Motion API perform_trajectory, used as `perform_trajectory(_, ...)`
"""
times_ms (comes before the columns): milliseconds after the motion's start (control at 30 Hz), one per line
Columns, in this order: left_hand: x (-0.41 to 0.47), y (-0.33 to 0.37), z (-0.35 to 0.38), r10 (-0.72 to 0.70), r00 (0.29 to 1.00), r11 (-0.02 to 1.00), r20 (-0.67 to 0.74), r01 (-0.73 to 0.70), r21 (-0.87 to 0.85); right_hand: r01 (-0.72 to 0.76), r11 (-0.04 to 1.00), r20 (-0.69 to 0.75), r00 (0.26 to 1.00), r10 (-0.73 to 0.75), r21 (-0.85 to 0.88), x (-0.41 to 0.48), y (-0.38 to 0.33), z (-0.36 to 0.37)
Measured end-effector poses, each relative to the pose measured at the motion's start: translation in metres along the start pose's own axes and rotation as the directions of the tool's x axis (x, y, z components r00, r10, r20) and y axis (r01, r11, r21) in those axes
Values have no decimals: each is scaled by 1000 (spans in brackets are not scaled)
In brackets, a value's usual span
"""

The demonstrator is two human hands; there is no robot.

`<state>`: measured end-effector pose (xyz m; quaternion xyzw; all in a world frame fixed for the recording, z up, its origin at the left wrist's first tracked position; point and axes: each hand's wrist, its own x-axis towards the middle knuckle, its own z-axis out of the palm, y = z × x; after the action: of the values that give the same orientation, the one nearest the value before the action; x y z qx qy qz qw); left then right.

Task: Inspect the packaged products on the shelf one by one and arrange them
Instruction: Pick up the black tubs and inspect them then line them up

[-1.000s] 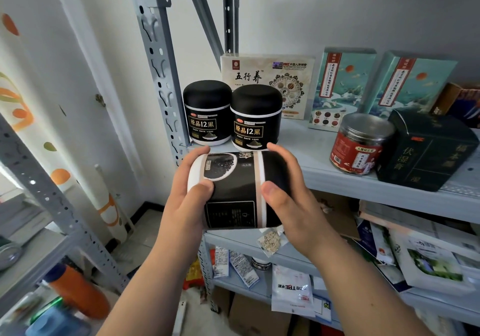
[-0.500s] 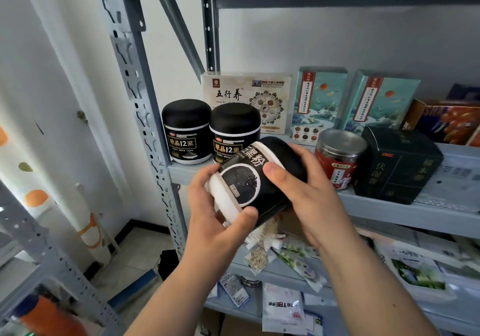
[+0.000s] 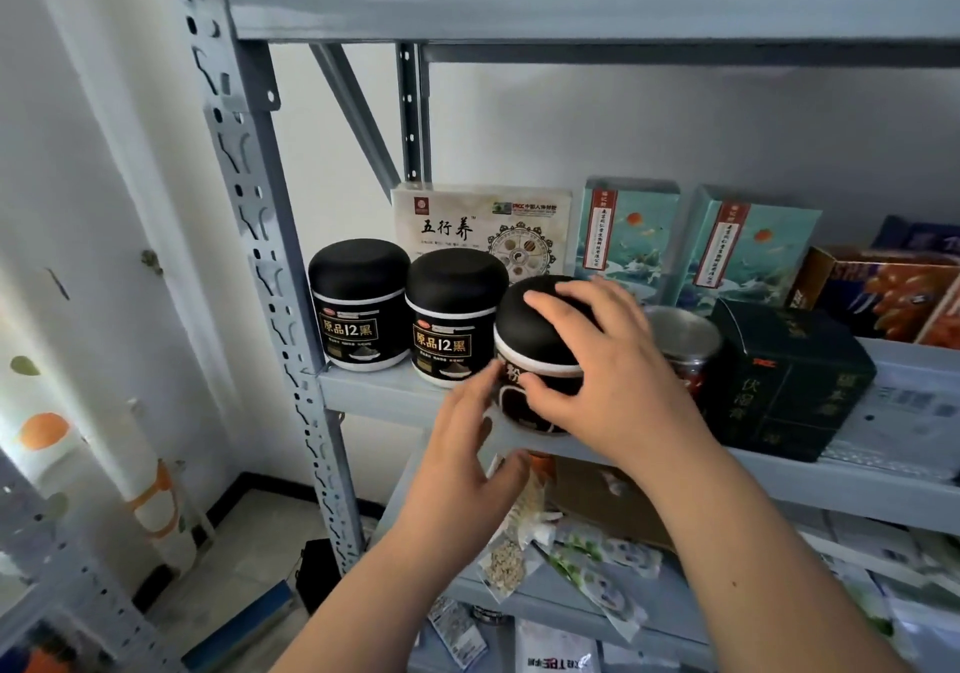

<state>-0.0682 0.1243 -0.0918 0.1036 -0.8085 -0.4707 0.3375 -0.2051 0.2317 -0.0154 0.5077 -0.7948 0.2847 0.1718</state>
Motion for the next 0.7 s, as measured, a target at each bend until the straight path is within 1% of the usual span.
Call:
perform_trajectory(33,-1,-2,-1,41,999,992,23,-43,120,-6,999,-10,1000,6,-44,0,2,-1)
perform_trajectory(100,-2,-4,-5,97,994,944,42,-106,314,-26,993,-41,999,21,-115,0,1,-4)
perform_trajectory(200,8,-7,-15,218,976,817,13,-190,545,17,958,-114,992,-51,-287,3,-4,-5)
perform_trajectory(267,20,-9,-23,285,958,722,3,-217,657,19,943,-115,992,-60,-331,6,-7,-2)
perform_trajectory(300,26,-8,-27,293,956,678,7,-213,704,7,943,-109,993,-46,-333,7,-8,-1)
perform_trajectory(367,40,-4,-35,293,956,601,32,-210,771,-30,941,-118,993,-10,-336,10,-7,0)
perform_trajectory(433,52,1,-42,289,956,545,56,-212,811,-54,943,-125,992,13,-330,12,-5,0)
perform_trajectory(500,61,4,-46,270,960,504,71,-203,839,-47,947,-99,995,17,-318,15,-2,-1)
perform_trajectory(600,69,2,-50,216,972,446,97,-186,875,-29,934,-47,999,13,-356,19,4,0)
perform_trajectory(700,70,-2,-50,197,974,430,108,-185,884,-23,923,-2,1000,24,-383,21,6,-2)
